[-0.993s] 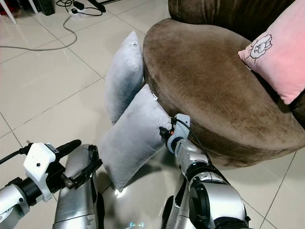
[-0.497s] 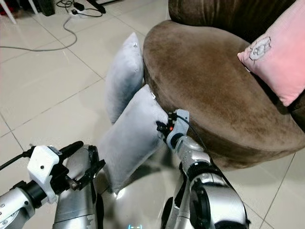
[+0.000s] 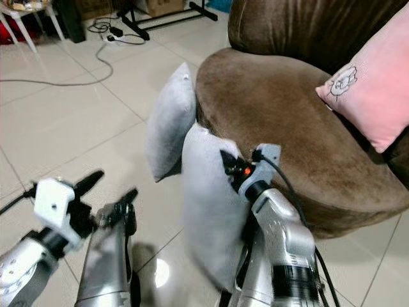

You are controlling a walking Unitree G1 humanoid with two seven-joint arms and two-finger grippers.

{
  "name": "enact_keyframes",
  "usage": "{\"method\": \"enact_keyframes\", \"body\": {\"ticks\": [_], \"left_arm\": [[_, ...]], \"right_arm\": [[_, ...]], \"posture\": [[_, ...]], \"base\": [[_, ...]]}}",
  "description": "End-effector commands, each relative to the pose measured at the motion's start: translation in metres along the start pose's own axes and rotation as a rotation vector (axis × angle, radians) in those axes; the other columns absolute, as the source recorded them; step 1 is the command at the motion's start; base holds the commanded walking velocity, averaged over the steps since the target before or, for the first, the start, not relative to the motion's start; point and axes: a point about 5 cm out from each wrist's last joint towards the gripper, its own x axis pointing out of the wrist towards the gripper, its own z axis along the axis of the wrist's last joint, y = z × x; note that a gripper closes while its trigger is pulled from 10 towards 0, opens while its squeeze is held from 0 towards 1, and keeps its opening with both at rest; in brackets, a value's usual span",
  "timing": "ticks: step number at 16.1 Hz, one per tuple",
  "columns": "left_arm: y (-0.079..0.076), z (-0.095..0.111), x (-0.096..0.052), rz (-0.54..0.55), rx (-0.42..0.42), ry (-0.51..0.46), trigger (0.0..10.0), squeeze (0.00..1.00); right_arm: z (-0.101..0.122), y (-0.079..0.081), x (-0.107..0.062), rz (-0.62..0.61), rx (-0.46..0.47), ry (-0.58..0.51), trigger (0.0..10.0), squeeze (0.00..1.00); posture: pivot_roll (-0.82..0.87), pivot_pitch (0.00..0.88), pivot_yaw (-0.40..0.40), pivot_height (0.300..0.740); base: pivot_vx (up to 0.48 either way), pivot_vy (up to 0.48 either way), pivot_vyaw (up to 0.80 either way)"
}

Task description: Move the pillow to the sofa from floor

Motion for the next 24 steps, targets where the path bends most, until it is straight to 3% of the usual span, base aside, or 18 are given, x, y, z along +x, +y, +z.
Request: {"method": "enact_keyframes", "body": {"ticks": [1, 2, 3, 4, 7, 11, 17, 19, 24], "left_arm": [[0.004, 0.003, 0.002, 0.065, 0.025, -0.013, 10.0, 0.00], [0.006, 0.005, 0.005, 0.128, 0.035, -0.027, 10.0, 0.00], [0.007, 0.004, 0.006, 0.155, 0.035, -0.031, 10.0, 0.00], [0.008, 0.004, 0.008, 0.169, 0.043, -0.032, 10.0, 0.00], [0.019, 0.023, 0.020, 0.287, 0.129, -0.131, 10.0, 0.00], [0.023, 0.024, 0.025, 0.297, 0.120, -0.142, 10.0, 0.00], [0.019, 0.020, 0.029, 0.298, 0.138, -0.130, 10.0, 0.00], [0.019, 0.019, 0.030, 0.301, 0.133, -0.130, 10.0, 0.00], [0.019, 0.020, 0.034, 0.292, 0.139, -0.132, 10.0, 0.00]], "right_arm": [[0.026, 0.024, -0.003, 0.071, -0.020, -0.100, 10.0, 0.00], [0.033, 0.039, -0.010, 0.152, -0.027, -0.139, 10.0, 0.00], [0.031, 0.045, -0.011, 0.184, -0.064, -0.128, 10.0, 0.00], [0.028, 0.045, -0.011, 0.157, -0.115, -0.110, 10.0, 0.00], [0.027, 0.049, -0.015, 0.074, -0.048, -0.136, 10.0, 0.00], [0.039, 0.049, -0.015, 0.036, -0.022, -0.202, 10.0, 0.00], [0.050, 0.052, -0.014, 0.012, -0.011, -0.218, 10.0, 0.00], [0.048, 0.046, -0.015, -0.039, -0.073, -0.194, 10.0, 0.00], [0.056, 0.038, -0.019, -0.125, -0.141, -0.261, 10.0, 0.00]], "posture": [[0.06, 0.000, -0.032, 0.406], [0.06, 0.000, -0.028, 0.406], [0.06, 0.000, -0.023, 0.406], [0.05, 0.000, -0.016, 0.411], [0.06, 0.000, -0.004, 0.446], [0.07, 0.000, -0.007, 0.486], [0.07, 0.000, -0.016, 0.526], [0.06, 0.000, -0.011, 0.541], [0.05, 0.000, -0.007, 0.591]], "base": [[0.000, 0.000, 0.00], [0.000, 0.000, 0.00], [0.000, 0.000, 0.00], [0.000, 0.000, 0.00], [0.000, 0.000, 0.00], [0.000, 0.000, 0.00], [0.000, 0.000, 0.00], [0.000, 0.000, 0.00], [0.000, 0.000, 0.00]]}}
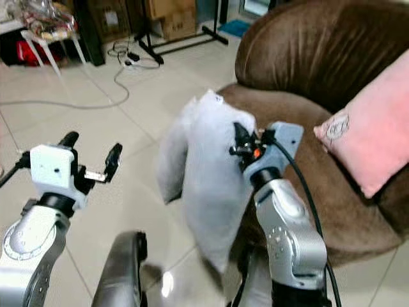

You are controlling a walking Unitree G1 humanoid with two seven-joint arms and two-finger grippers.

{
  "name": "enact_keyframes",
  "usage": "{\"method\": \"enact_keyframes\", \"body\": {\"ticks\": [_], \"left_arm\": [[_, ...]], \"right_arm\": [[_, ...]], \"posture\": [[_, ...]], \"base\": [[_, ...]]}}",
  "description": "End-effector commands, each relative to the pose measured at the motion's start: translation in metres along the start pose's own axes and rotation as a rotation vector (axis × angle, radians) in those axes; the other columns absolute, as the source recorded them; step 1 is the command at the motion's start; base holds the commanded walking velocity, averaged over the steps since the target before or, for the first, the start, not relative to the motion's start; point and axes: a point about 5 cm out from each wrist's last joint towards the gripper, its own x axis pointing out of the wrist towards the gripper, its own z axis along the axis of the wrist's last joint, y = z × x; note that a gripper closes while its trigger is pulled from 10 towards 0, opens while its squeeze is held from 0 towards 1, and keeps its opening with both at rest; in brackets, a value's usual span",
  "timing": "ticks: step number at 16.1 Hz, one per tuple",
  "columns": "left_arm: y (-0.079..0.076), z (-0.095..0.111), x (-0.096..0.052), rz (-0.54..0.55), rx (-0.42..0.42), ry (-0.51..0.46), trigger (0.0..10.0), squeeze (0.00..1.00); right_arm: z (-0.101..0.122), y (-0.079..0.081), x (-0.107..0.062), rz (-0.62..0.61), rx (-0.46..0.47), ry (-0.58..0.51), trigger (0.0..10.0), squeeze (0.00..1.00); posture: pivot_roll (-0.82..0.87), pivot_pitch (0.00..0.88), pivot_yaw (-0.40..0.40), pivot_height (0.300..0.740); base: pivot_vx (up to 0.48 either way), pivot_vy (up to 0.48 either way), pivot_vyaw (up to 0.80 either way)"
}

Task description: Move the pillow to the sofa from floor

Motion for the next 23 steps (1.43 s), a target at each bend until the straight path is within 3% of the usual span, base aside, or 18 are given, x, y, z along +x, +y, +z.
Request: {"method": "enact_keyframes", "body": {"ticks": [1, 7, 20, 23], "left_arm": [[-0.0021, -0.0003, 0.0021, -0.005, 0.005, -0.004, 10.0, 0.00], [-0.0057, -0.0001, 0.0031, -0.009, 0.015, -0.008, 10.0, 0.00], [-0.0066, 0.0013, 0.0073, -0.012, 0.026, -0.014, 10.0, 0.00], [-0.0068, 0.0014, 0.0075, -0.017, 0.027, -0.014, 10.0, 0.00]], "right_arm": [[0.0128, 0.0036, 0.0005, 0.013, -0.003, -0.072, 10.0, 0.00], [0.0125, 0.0036, 0.0033, 0.009, 0.010, -0.064, 10.0, 0.00], [0.0078, 0.0013, 0.0038, -0.004, 0.025, -0.048, 10.0, 0.00], [0.0067, -0.0003, 0.0032, -0.019, 0.024, -0.045, 10.0, 0.00]], "posture": [[0.05, 0.000, -0.011, 0.601], [0.06, 0.000, -0.020, 0.630], [0.06, 0.000, -0.017, 0.737], [0.06, 0.000, -0.011, 0.740]], "base": [[0.000, 0.000, 0.00], [0.000, 0.000, 0.00], [0.000, 0.000, 0.00], [0.000, 0.000, 0.00]]}}
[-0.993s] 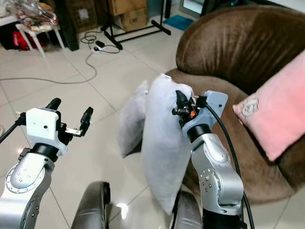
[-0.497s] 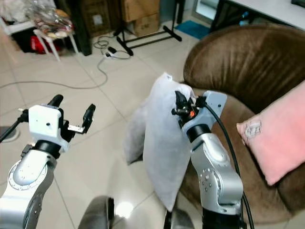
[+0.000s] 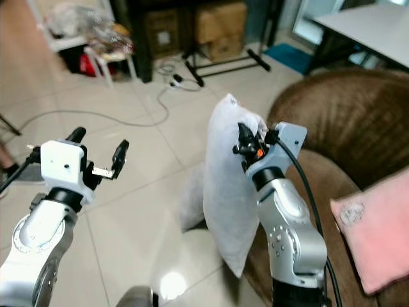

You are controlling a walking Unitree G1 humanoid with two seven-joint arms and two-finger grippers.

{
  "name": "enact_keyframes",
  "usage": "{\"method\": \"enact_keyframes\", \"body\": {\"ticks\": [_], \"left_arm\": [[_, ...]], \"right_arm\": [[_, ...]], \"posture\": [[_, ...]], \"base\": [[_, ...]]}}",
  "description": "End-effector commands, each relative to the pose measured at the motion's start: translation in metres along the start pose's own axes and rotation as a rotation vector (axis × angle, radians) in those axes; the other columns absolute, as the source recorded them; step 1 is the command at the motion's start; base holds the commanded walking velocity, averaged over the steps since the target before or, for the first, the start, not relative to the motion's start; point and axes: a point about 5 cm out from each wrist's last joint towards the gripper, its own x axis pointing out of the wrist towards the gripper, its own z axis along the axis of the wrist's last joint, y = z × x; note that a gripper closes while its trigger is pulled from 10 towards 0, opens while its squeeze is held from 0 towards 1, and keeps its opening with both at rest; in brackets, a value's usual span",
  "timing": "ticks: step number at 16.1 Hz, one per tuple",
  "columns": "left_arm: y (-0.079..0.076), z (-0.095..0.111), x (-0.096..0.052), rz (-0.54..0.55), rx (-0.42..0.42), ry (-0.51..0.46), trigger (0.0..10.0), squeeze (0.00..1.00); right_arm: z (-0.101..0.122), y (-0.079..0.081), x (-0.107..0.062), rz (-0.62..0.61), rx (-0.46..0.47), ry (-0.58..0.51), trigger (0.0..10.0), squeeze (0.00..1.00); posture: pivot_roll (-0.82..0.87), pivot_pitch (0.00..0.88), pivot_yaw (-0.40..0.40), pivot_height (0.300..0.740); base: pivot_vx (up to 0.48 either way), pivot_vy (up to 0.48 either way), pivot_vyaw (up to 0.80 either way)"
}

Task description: Move the pillow to the sofa from floor

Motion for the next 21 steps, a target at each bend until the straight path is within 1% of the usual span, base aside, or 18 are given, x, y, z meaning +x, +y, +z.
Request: {"method": "enact_keyframes", "body": {"ticks": [1, 10, 13, 14, 17, 19, 20, 21], "left_arm": [[-0.0002, -0.0005, -0.0005, -0.002, 0.010, 0.004, 10.0, 0.00], [-0.0008, -0.0015, 0.0011, -0.021, 0.010, 0.006, 10.0, 0.00], [-0.0013, -0.0017, 0.0017, -0.027, 0.008, 0.005, 10.0, 0.00], [-0.0016, -0.0021, 0.0013, -0.026, 0.003, 0.006, 10.0, 0.00], [-0.0022, -0.0027, 0.0012, -0.007, -0.016, 0.002, 10.0, 0.00], [-0.0017, -0.0024, 0.0014, -0.003, -0.001, 0.002, 10.0, 0.00], [-0.0014, -0.0018, 0.0019, -0.002, 0.011, -0.002, 10.0, 0.00], [-0.0014, -0.0015, 0.0026, -0.002, 0.007, -0.006, 10.0, 0.00]], "right_arm": [[0.0090, 0.0025, 0.0007, 0.008, 0.004, -0.052, 10.0, 0.00], [0.0060, -0.0016, -0.0007, -0.035, 0.027, -0.056, 10.0, 0.00], [0.0046, -0.0043, 0.0002, -0.067, 0.008, -0.043, 10.0, 0.00], [0.0043, -0.0045, 0.0008, -0.079, -0.026, -0.036, 10.0, 0.00], [0.0039, -0.0026, 0.0031, -0.050, -0.107, -0.030, 10.0, 0.00], [0.0033, -0.0006, 0.0043, -0.041, -0.107, -0.031, 10.0, 0.00], [0.0030, 0.0006, 0.0054, -0.040, -0.098, -0.034, 10.0, 0.00], [0.0021, 0.0016, 0.0065, -0.035, -0.079, -0.031, 10.0, 0.00]], "posture": [[0.06, 0.000, -0.009, 0.740], [0.05, 0.000, -0.002, 0.740], [0.05, 0.000, 0.000, 0.740], [0.05, 0.000, 0.000, 0.740], [0.05, 0.000, -0.005, 0.740], [0.05, 0.000, -0.005, 0.740], [0.05, 0.000, -0.005, 0.740], [0.06, 0.000, -0.014, 0.740]], "base": [[0.000, 0.000, 0.00], [0.000, 0.000, 0.00], [0.000, 0.000, 0.00], [0.000, 0.000, 0.00], [0.000, 0.000, 0.00], [0.000, 0.000, 0.00], [0.000, 0.000, 0.00], [0.000, 0.000, 0.00]]}}
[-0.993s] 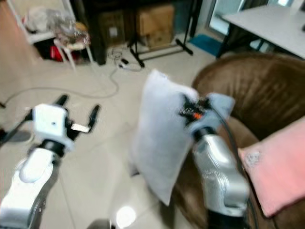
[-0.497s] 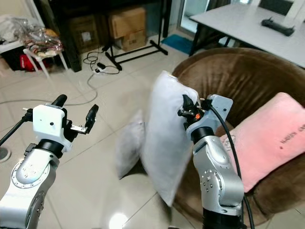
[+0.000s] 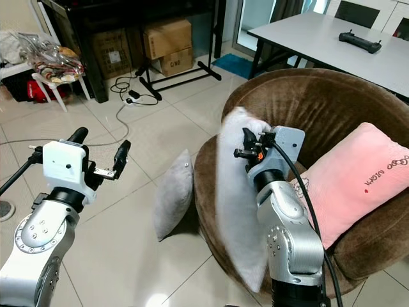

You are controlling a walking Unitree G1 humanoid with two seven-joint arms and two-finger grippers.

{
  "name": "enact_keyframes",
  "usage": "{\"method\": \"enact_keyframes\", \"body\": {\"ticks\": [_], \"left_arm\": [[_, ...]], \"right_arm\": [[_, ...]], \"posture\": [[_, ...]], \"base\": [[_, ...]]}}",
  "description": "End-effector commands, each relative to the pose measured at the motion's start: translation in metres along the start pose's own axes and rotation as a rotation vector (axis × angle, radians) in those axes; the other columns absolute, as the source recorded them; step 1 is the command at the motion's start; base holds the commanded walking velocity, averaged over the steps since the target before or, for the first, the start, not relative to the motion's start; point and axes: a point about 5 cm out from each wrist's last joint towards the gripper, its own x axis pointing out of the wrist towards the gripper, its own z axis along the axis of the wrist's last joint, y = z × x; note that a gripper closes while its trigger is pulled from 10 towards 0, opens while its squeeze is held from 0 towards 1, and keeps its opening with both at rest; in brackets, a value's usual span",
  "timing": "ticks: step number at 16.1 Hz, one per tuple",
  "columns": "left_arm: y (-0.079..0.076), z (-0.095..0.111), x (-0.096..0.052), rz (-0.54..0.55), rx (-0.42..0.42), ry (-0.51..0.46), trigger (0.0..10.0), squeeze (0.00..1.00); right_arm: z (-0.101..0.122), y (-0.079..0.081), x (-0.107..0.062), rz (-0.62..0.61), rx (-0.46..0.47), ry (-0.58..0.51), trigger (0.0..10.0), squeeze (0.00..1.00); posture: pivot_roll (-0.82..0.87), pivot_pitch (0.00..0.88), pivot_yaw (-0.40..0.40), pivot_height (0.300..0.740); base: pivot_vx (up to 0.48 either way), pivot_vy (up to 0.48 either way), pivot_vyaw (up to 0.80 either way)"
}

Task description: Move the pillow to the sofa from floor

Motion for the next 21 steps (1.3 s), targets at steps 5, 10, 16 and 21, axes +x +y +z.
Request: {"method": "enact_keyframes", "body": {"ticks": [5, 10, 16, 21], "left_arm": [[0.000, 0.001, 0.003, -0.007, 0.014, -0.006, 10.0, 0.00], [0.000, 0.001, 0.003, -0.004, 0.016, -0.009, 10.0, 0.00], [0.000, 0.001, 0.004, -0.002, 0.014, -0.010, 10.0, 0.00], [0.002, 0.002, 0.004, 0.003, -0.001, -0.015, 10.0, 0.00]], "right_arm": [[0.014, 0.002, 0.003, 0.011, 0.057, -0.084, 10.0, 0.00], [0.017, 0.001, 0.004, 0.010, 0.074, -0.094, 10.0, 0.00], [0.016, 0.008, 0.004, 0.055, 0.012, -0.090, 10.0, 0.00], [0.015, 0.011, 0.004, 0.072, 0.016, -0.089, 10.0, 0.00]], "posture": [[0.06, 0.000, -0.008, 0.740], [0.06, 0.000, -0.009, 0.740], [0.06, 0.000, -0.008, 0.740], [0.06, 0.000, -0.010, 0.740]], "base": [[0.000, 0.000, -0.32], [0.000, 0.000, 0.00], [0.000, 0.000, 0.00], [0.144, 0.000, -0.80]]}}
